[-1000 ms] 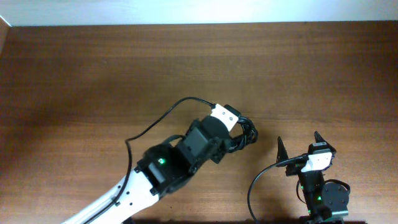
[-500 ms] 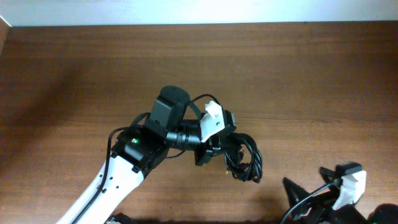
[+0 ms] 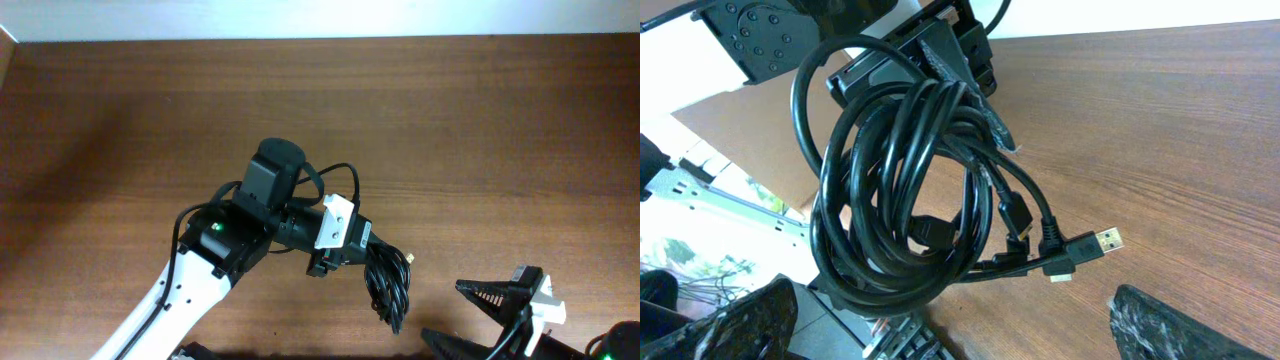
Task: Untangle cables
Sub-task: 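Lift the cable bundle with the left gripper and raise it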
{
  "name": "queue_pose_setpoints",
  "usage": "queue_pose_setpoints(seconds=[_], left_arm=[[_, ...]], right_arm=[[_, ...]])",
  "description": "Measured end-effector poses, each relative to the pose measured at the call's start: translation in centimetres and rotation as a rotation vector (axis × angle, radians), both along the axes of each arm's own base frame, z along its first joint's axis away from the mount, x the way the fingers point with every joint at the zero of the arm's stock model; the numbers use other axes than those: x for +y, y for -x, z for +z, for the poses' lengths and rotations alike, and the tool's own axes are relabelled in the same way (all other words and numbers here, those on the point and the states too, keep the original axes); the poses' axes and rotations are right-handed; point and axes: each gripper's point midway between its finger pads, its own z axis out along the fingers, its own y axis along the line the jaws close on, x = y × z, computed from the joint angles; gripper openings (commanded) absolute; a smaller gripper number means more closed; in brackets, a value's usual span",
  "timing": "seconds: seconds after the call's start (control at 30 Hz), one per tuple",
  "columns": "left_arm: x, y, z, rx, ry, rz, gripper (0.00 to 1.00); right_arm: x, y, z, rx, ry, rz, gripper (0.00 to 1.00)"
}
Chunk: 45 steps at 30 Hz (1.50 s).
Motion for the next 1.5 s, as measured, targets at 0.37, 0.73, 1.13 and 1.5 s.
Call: queue_pose_setpoints(seconds=[0.37,0.73,1.13,1.5], left_arm=[[0.1,0.4,0.1,0.02,0.004,-0.019,0.0],[-0.3,-0.4,1.0,-0.066,0.046,-0.006,0.0],[-1.2,1.7,1.9,-0.147,0.118,-0.115,0.0],[-2.3,0.2,1.8,-0.196,0.129,-0.081,0.0]], right_arm=[[0.0,0.2,-0.5,0.027,0.003,-0.003,0.99],[-0.3,-1.0,0.7,-0.059,0.007,-0.029,0.99],[0.7,-3.7,0.4,0.068,-0.032,0.027,0.99],[1.4,-2.5,0.4,0.101,-0.062,0.092,0.99]])
